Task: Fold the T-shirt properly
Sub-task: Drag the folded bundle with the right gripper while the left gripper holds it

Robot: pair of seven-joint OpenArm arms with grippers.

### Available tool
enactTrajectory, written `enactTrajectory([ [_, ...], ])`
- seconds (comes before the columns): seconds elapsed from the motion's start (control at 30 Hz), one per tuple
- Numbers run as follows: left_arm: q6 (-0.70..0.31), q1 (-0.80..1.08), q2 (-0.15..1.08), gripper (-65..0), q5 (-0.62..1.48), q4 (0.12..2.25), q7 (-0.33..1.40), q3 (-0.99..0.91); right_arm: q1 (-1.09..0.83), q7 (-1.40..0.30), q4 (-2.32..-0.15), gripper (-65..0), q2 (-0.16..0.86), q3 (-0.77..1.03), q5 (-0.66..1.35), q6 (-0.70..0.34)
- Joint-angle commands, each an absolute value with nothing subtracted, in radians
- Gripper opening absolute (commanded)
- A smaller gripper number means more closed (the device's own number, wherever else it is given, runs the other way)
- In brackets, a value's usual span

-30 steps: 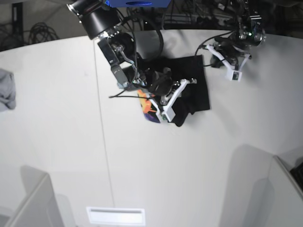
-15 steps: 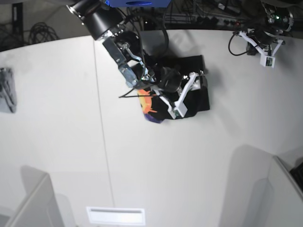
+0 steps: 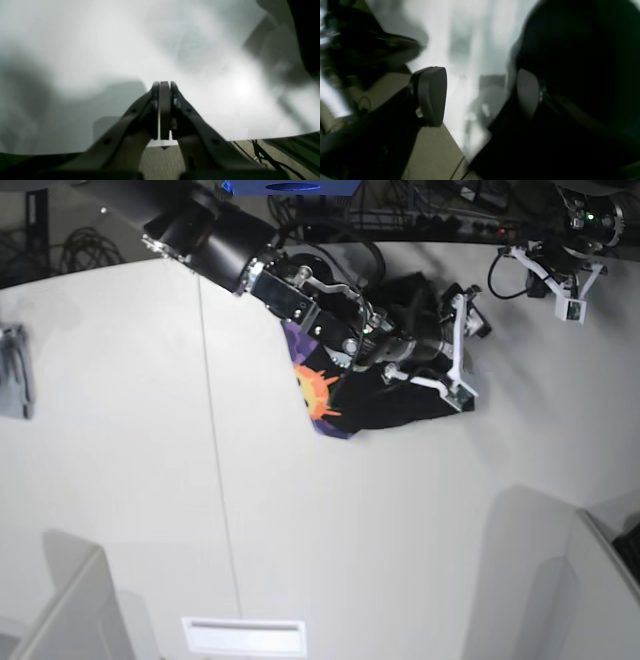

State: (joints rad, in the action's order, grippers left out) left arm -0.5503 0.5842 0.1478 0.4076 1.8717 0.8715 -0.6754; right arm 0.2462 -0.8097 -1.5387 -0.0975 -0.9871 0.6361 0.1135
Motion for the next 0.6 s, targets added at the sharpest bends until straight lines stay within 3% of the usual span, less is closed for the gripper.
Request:
enactTrajectory([
  [0.0,-0.552,0.59,0.159,-65.0,0.414,1.885,0.857,-0.69,0.263,-0.789,-1.59,-27.3,-0.113,-0.977,0.65,0.105],
  [0.23,-0.553,0.59,0.159,-65.0,0.418,1.885,0.857,-0.783,0.205,-0.849,-1.804,-29.4,-0.036,-0.817,0.65,0.105],
  [0.3,-0.553,0.591,0.16,-65.0,0.418,1.885,0.857,-0.786,0.171,-0.842,-1.814,-36.2,-0.024,-0.713,0.648,0.105],
  [0.37,-0.553,0.591,0.16,-65.0,0.418,1.886,0.857,-0.78,0.145,-0.832,-1.793,-48.2,-0.024,-0.596,0.648,0.105],
  [0.43,-0.555,0.591,0.159,-65.0,0.42,1.893,0.857,-0.779,0.117,-0.832,-1.764,-65.0,-0.024,-0.476,0.648,0.102],
  [0.57,-0.555,0.601,0.156,-65.0,0.501,1.936,0.857,-0.739,0.091,-0.84,-1.719,-65.0,-0.024,-0.358,0.648,0.099],
])
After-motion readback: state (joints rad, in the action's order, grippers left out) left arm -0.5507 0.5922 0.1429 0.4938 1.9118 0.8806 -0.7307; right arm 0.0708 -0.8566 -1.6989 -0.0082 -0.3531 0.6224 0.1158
